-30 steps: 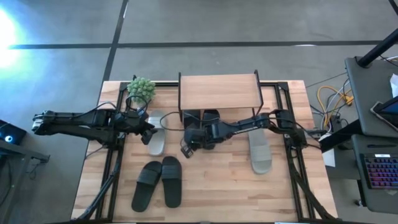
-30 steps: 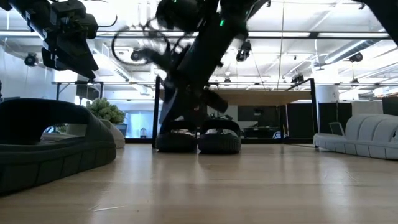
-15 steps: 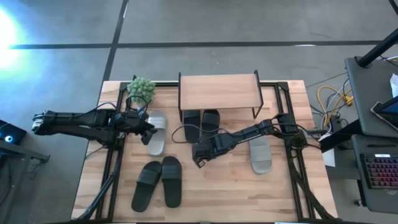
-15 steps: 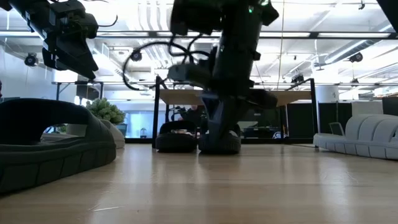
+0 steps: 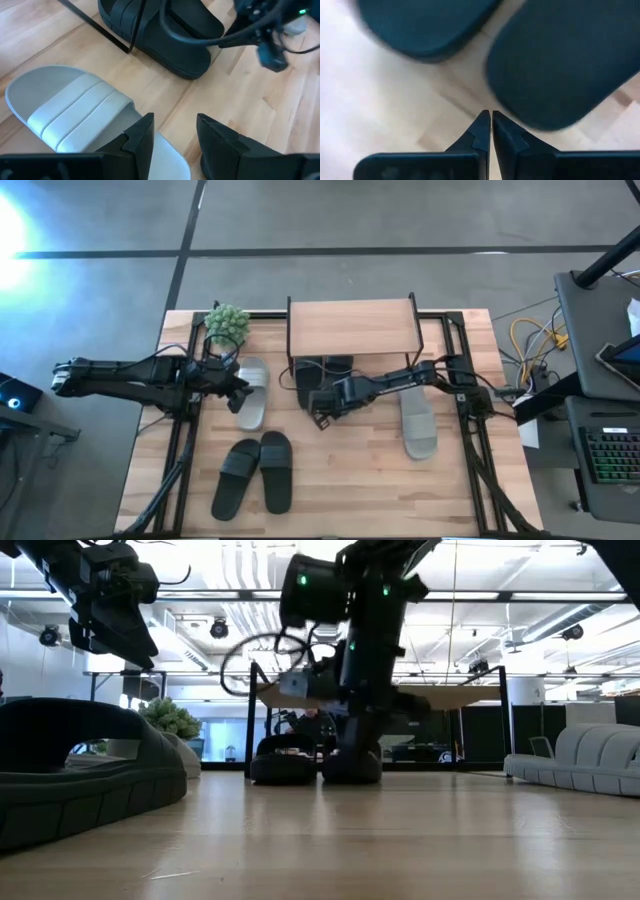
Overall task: Pick and place slides into the shelf
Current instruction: Adjust the black slides under the shelf
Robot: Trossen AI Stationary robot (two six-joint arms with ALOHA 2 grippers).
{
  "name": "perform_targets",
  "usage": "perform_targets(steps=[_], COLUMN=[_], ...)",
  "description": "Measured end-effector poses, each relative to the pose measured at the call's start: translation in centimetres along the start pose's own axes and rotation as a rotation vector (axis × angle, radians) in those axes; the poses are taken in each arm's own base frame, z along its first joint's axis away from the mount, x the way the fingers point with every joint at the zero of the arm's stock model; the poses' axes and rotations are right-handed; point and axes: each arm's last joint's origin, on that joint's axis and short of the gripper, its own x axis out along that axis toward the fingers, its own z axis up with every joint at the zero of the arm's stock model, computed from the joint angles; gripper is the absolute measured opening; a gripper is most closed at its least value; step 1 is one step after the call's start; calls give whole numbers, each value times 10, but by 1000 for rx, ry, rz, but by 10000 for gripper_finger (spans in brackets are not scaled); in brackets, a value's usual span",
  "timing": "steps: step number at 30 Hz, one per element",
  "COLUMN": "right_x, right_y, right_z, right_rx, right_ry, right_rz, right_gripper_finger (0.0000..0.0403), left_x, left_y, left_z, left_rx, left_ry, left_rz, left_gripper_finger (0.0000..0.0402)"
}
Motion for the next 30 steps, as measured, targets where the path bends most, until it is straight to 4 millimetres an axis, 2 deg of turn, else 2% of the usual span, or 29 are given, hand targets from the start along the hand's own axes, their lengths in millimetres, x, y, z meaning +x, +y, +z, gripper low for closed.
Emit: perform_targets(steps=[6,12,16,20,26,30], right_x=[-24,-16,-2,5,-5,-8], right_y=[8,-19,-33,-39,-29,-27], right_z=[-18,-34,-27,-13,-2,-1], right_rx=[-61,21,37,67,51,30], right_ry=[71,118,120,83,42,-19], right_rz=[82,-185,-197,-151,-96,-130], right_gripper_finger=[11,11,11,11,11,11], left_x=[0,2,3,4,5,5], left_y=[0,0,-1,-1,-1,-1], left_z=[0,0,0,0,0,0], left_rx=[0,2,4,6,6,10], left_ry=[-1,7,12,17,29,29], left_rz=[-1,5,9,13,8,6], left_gripper_finger=[134,134,134,134,134,134])
